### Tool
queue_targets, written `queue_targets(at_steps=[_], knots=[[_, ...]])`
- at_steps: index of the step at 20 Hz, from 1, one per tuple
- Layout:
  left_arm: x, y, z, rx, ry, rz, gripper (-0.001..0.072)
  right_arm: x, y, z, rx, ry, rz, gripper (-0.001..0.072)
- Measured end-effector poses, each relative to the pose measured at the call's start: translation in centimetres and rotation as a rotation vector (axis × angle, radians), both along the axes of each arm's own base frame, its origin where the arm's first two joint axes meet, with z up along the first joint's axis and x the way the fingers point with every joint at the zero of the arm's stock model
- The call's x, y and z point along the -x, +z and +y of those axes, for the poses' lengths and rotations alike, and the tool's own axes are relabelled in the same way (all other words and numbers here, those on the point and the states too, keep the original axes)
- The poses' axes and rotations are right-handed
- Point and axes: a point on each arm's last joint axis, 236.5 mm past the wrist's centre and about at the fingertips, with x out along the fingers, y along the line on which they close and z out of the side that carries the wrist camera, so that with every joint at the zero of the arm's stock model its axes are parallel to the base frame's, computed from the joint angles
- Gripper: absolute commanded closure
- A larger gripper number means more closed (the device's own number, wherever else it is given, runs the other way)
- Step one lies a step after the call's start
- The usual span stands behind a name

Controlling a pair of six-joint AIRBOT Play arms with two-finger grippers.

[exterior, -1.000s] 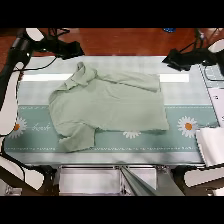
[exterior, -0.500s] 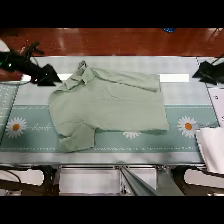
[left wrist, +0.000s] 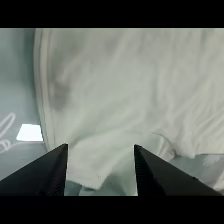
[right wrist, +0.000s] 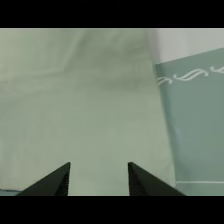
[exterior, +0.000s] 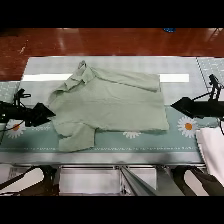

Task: Fold the shirts.

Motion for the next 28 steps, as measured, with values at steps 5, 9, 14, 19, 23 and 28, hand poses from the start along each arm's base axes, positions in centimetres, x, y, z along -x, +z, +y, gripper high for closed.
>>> queue_targets(at_steps=[5,9,14,19,23,28], knots=[[2.3,-2.0,1.0,-0.041,0.032,0.08,0.02,1.6,0.4,1.7,-0.024,0.033,-0.016,0.0298],[2.6,-2.9,0.7,-0.035,0.045,0.118,0.02,1.9,0.5,2.0,-0.032,0.035,-0.02,0.0298],[2.2,-3.8,-2.2,0.02,0.008,0.151,0.0349,2.0,0.5,2.1,-0.04,0.024,-0.015,0.0298],[0.1,-4.2,-3.0,-0.002,0.003,0.097,0.0687,1.7,0.1,-1.0,0.008,-0.065,-0.006,0.0298],[-0.7,-3.5,-3.2,0.0,-0.018,0.07,0.0687,5.7,-3.5,-5.9,0.052,-0.214,0.178,0.0298],[-0.9,-3.2,-3.5,0.013,-0.025,0.065,0.0687,10.9,-7.4,-4.3,-0.043,-0.229,0.368,0.0299]])
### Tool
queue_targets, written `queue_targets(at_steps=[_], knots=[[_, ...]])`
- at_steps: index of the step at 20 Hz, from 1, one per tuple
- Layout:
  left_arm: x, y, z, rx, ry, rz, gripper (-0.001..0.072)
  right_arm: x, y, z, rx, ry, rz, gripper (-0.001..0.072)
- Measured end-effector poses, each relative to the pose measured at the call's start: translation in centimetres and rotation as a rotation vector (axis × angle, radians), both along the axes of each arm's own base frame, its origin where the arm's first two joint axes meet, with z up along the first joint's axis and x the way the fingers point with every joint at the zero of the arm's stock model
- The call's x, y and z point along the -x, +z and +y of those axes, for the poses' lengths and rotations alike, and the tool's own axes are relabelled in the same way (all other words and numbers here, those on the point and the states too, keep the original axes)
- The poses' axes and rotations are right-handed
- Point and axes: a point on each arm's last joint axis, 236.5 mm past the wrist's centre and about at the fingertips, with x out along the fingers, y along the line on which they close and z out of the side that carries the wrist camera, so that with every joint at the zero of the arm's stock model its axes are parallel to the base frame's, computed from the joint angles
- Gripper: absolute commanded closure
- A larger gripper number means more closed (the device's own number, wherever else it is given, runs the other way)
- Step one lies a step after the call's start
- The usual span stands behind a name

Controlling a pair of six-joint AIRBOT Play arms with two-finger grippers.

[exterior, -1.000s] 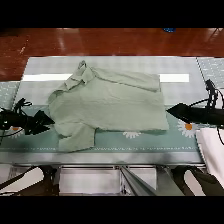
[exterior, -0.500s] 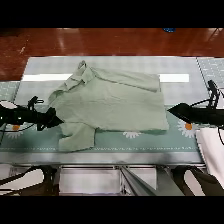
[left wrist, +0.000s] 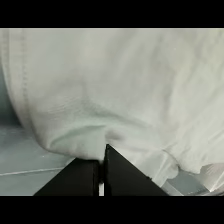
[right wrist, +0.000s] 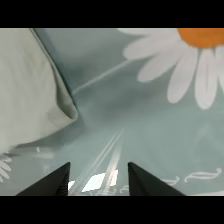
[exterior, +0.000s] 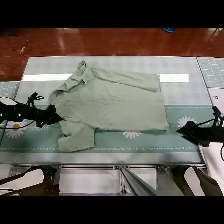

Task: Fold the shirts.

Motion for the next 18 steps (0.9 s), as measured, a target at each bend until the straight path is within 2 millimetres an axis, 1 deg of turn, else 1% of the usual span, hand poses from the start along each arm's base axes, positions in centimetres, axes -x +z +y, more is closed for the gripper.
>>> queue_targets(at_steps=[1,3,7,10,13,15,16,17,18], knots=[[0.0,0.1,-0.1,0.003,0.0,-0.001,0.0687,0.4,-0.3,0.4,-0.021,0.0,0.015,0.0299],[0.0,0.1,-0.1,0.004,-0.001,-0.002,0.0687,0.7,-0.8,0.9,-0.051,-0.008,0.026,0.0299],[0.0,0.1,-0.2,0.006,-0.002,-0.001,0.0687,-0.2,-1.9,2.5,-0.117,-0.003,0.039,0.0299],[0.0,0.1,-0.2,0.008,-0.004,0.001,0.0687,-1.8,-3.0,3.9,-0.149,-0.004,0.03,0.0299],[0.1,0.2,-0.3,0.012,-0.006,0.004,0.0687,-3.9,-3.6,5.1,-0.199,-0.054,0.008,0.0299],[0.2,0.2,-0.3,0.013,-0.007,0.005,0.0686,-5.0,-3.9,5.5,-0.226,-0.091,0.003,0.0306],[0.2,0.2,-0.3,0.013,-0.008,0.005,0.0687,-5.5,-4.1,5.6,-0.234,-0.108,-0.001,0.033],[0.2,0.2,-0.3,0.014,-0.009,0.006,0.0687,-5.9,-4.3,5.4,-0.232,-0.122,-0.007,0.0448],[0.2,0.2,-0.3,0.014,-0.01,0.006,0.0687,-6.3,-4.6,5.2,-0.224,-0.131,-0.017,0.065]])
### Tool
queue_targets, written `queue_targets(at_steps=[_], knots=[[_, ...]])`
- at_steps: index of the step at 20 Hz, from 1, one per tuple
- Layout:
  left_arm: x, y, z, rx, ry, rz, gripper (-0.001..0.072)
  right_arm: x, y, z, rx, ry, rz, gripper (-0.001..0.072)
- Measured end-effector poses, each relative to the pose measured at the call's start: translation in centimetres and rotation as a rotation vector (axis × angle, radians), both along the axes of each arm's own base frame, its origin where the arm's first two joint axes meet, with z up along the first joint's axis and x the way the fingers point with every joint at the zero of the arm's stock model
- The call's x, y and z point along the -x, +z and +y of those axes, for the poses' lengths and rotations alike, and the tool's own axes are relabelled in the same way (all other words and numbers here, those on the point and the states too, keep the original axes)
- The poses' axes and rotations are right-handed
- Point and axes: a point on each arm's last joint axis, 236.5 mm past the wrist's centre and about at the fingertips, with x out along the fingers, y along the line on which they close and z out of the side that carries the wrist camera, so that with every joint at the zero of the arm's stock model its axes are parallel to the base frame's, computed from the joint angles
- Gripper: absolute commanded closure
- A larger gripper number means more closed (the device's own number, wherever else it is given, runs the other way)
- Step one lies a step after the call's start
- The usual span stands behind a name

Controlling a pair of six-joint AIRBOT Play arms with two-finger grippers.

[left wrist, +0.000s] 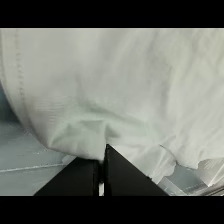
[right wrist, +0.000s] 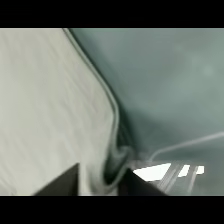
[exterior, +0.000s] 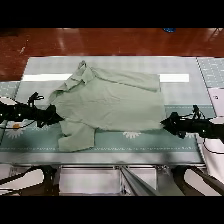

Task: Fold the shirts.

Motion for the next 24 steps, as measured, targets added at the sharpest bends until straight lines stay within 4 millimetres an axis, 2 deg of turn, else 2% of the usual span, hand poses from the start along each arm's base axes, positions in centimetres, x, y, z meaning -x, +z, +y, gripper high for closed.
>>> queue_targets(at_steps=[1,3,4,6,7,8,9,10,11,12,13,15,17,18,20,22,24], knots=[[0.0,0.0,0.0,0.0,-0.001,-0.001,0.0687,-0.2,-0.1,-0.1,0.008,0.006,-0.014,0.069],[0.0,0.1,0.0,0.0,-0.002,-0.002,0.0687,-1.2,0.3,0.1,0.008,0.04,-0.074,0.069],[-0.2,0.3,0.0,0.001,-0.005,-0.006,0.0687,-1.9,1.2,0.4,-0.004,0.07,-0.11,0.069],[-1.3,1.5,0.0,0.011,-0.015,-0.042,0.0687,-3.7,4.1,0.8,-0.025,0.143,-0.197,0.0691],[-2.3,2.9,-0.2,0.029,-0.023,-0.083,0.0687,-5.1,6.2,0.7,-0.022,0.171,-0.255,0.0691],[-4.2,5.2,-0.6,0.057,-0.022,-0.156,0.0687,-7.0,8.9,0.3,-0.002,0.191,-0.331,0.0691],[-6.4,7.8,-0.8,0.084,-0.013,-0.246,0.0687,-8.8,12.0,-0.3,0.027,0.213,-0.409,0.0691],[-8.7,11.1,-1.0,0.107,-0.004,-0.347,0.0687,-10.8,15.9,-0.9,0.069,0.234,-0.505,0.0691],[-11.0,15.3,-1.3,0.134,0.002,-0.468,0.0687,-12.3,20.1,-1.3,0.109,0.257,-0.6,0.0691],[-13.0,19.8,-1.5,0.147,0.001,-0.589,0.0687,-13.8,24.9,-1.8,0.168,0.279,-0.707,0.0691],[-14.5,25.1,-1.8,0.15,-0.012,-0.726,0.0687,-14.8,29.7,-2.3,0.232,0.296,-0.808,0.0691],[-15.8,35.4,-2.2,0.121,-0.049,-0.986,0.0687,-15.0,39.7,-2.9,0.388,0.319,-0.994,0.0691],[-14.6,45.1,-2.8,0.053,-0.092,-1.225,0.0687,-13.3,47.7,-2.8,0.531,0.327,-1.133,0.069],[-13.3,48.8,-3.0,0.005,-0.114,-1.316,0.0687,-11.8,51.4,-2.6,0.602,0.323,-1.198,0.069],[-9.8,55.0,-3.5,-0.118,-0.144,-1.472,0.0687,-8.3,56.7,-2.0,0.727,0.307,-1.297,0.069],[-6.1,58.5,-3.5,-0.26,-0.147,-1.566,0.0687,-4.7,59.4,-1.3,0.826,0.301,-1.344,0.0691],[-2.5,59.9,-2.9,-0.403,-0.127,-1.597,0.0687,-1.1,60.9,-0.3,0.888,0.296,-1.374,0.069]])
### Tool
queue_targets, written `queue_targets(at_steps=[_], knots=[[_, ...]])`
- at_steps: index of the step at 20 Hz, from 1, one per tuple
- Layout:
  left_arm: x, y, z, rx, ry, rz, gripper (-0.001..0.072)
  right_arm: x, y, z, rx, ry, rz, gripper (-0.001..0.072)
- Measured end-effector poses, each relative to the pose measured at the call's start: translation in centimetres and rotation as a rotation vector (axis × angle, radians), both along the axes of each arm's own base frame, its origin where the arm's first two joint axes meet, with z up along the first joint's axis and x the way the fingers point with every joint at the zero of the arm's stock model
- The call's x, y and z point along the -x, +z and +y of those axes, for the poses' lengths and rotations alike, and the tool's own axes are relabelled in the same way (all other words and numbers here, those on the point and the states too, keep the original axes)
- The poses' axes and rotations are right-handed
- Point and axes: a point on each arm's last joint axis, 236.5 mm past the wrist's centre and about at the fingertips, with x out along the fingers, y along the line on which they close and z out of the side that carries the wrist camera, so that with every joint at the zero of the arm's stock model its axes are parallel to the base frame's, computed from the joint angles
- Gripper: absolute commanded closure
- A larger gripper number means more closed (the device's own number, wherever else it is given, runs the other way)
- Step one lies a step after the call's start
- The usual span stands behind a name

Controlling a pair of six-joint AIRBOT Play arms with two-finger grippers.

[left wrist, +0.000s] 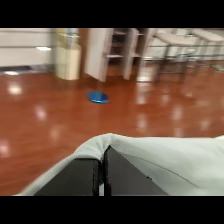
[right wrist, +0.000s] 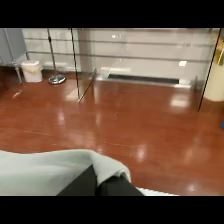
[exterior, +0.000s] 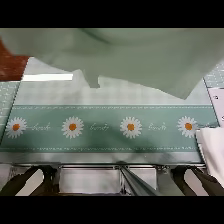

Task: Fold the shirts.

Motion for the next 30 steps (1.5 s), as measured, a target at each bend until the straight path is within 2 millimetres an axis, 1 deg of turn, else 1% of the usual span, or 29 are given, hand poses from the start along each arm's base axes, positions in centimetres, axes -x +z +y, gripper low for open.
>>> queue_targets(at_steps=[2,4,6,8,9,10,12,14,15,17,19,20,23,24,26,27,28,29,30], knots=[[3.4,0.5,1.1,-0.075,0.112,-0.041,0.0687,3.1,0.6,1.0,0.026,-0.013,-0.032,0.069],[6.5,0.4,2.6,-0.132,0.233,-0.064,0.0687,5.4,-0.2,1.7,0.034,-0.025,-0.015,0.069],[9.5,0.1,3.7,-0.159,0.323,-0.081,0.0687,7.1,-1.1,1.9,0.038,-0.05,0.008,0.069],[12.2,-0.3,3.9,-0.172,0.366,-0.106,0.0687,8.6,-1.8,1.8,0.038,-0.081,0.026,0.069],[12.9,-0.5,3.8,-0.17,0.373,-0.112,0.0687,8.9,-2.1,1.5,0.037,-0.099,0.037,0.069],[13.3,-1.3,4.2,-0.177,0.389,-0.097,0.0687,9.2,-2.4,1.4,0.031,-0.112,0.046,0.069],[12.8,-3.1,4.9,-0.168,0.408,-0.055,0.0687,9.1,-3.7,1.0,0.016,-0.124,0.095,0.069],[10.8,-6.4,5.7,-0.151,0.413,0.046,0.0687,8.1,-6.3,0.2,-0.012,-0.14,0.186,0.069],[9.2,-8.4,6.2,-0.134,0.412,0.107,0.0687,7.2,-8.0,-0.2,-0.029,-0.14,0.243,0.0691],[5.5,-13.1,6.8,-0.091,0.39,0.246,0.0687,5.0,-11.7,-1.2,-0.065,-0.138,0.355,0.0691],[1.4,-17.6,6.7,-0.032,0.342,0.369,0.0687,2.1,-15.9,-1.9,-0.114,-0.112,0.461,0.069],[-0.7,-20.2,6.4,-0.005,0.307,0.439,0.0687,0.7,-17.9,-1.9,-0.143,-0.084,0.51,0.0691],[-7.3,-27.0,4.9,0.059,0.207,0.597,0.0687,-4.6,-24.4,-1.4,-0.215,0.0,0.632,0.069],[-9.4,-29.1,4.4,0.075,0.185,0.638,0.0687,-6.6,-26.2,-1.2,-0.23,0.018,0.658,0.069],[-13.8,-33.1,3.1,0.1,0.149,0.71,0.0687,-11.1,-30.4,-0.9,-0.252,0.031,0.715,0.069],[-15.9,-35.3,2.4,0.104,0.133,0.75,0.0687,-13.7,-32.4,-1.0,-0.265,0.027,0.734,0.069],[-17.7,-37.2,1.8,0.109,0.119,0.784,0.0687,-16.0,-34.7,-1.0,-0.276,0.022,0.769,0.069],[-19.8,-39.1,1.3,0.118,0.111,0.814,0.0687,-18.0,-36.7,-1.2,-0.287,0.016,0.799,0.069],[-21.4,-40.8,0.9,0.133,0.106,0.849,0.0687,-20.0,-38.6,-1.3,-0.298,0.012,0.828,0.069]])
